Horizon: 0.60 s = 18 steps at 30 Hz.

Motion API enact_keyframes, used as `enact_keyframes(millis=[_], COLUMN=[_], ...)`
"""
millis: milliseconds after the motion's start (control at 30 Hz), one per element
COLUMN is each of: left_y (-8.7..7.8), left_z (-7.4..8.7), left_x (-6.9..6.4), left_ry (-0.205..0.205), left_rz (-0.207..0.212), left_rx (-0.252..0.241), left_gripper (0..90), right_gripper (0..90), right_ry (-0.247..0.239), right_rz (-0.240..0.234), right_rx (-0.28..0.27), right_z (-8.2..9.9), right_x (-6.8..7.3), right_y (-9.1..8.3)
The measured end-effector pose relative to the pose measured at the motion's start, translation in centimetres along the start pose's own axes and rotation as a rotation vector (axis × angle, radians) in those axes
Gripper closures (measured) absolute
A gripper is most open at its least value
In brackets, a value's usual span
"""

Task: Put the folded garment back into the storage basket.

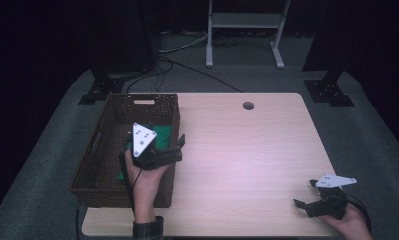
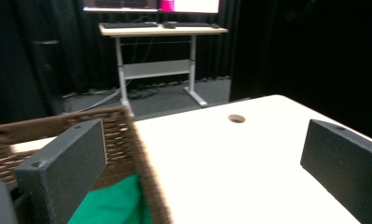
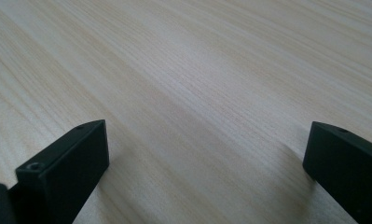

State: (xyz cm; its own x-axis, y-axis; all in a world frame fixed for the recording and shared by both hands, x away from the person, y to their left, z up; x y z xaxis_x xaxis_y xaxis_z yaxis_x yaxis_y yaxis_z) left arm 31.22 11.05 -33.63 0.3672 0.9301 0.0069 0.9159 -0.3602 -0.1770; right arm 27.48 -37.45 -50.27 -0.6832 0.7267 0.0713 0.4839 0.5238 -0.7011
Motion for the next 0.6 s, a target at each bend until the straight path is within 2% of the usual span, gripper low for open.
enact_keyframes(millis=[167, 267, 600], left_y=[0.6, 0.9, 2.0], left_z=[0.4, 0.8, 3.2], left_x=[-2.8, -4.4, -9.6], left_ry=[0.015, 0.002, 0.026], left_rz=[0.053, 0.080, 0.190], left_rx=[-0.003, -0.015, -0.014], left_gripper=[0.0, 0.0, 0.0], right_gripper=[0.0, 0.0, 0.0], right_ry=[0.000, 0.001, 0.002], right_rz=[0.000, 0.001, 0.004], right_rx=[0.000, 0.000, 0.000], right_z=[0.0, 0.0, 0.0], right_x=[0.0, 0.0, 0.0], right_y=[0.0, 0.0, 0.0])
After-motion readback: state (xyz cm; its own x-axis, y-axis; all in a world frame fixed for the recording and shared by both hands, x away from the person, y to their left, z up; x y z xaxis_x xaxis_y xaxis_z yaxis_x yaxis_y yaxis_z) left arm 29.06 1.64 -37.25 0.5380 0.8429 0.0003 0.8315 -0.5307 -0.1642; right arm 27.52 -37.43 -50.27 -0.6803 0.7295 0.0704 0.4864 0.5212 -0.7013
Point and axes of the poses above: each handheld gripper's, and its own axes: y roughly forward along the jaws, z roughly out of its underside, x roughly to its left, the point moved 2 cm from there along y, roughly forward along the jaws, and after that the axes turned 5 degrees about -z, right-handed, at the moved point
